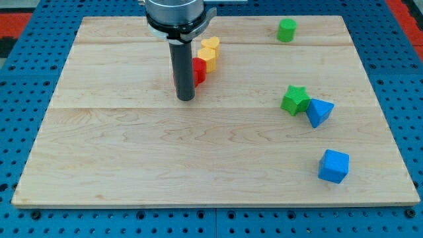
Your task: Move the green circle parallel top of the blue triangle
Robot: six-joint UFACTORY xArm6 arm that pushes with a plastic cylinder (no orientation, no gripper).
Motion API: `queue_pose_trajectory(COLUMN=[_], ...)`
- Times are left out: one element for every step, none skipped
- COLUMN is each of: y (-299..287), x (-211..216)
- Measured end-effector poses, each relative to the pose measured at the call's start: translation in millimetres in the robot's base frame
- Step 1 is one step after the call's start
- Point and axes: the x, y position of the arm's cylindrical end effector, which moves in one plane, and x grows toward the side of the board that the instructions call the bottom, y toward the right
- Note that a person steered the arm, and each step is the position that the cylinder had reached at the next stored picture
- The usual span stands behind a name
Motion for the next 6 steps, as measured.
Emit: queue_pose_trajectory(y=[35.5,88.3,149.0,209.9,246.9,261.4], x=[2.3,-31.2,-55.9,-84.9,-130.2,-172.0])
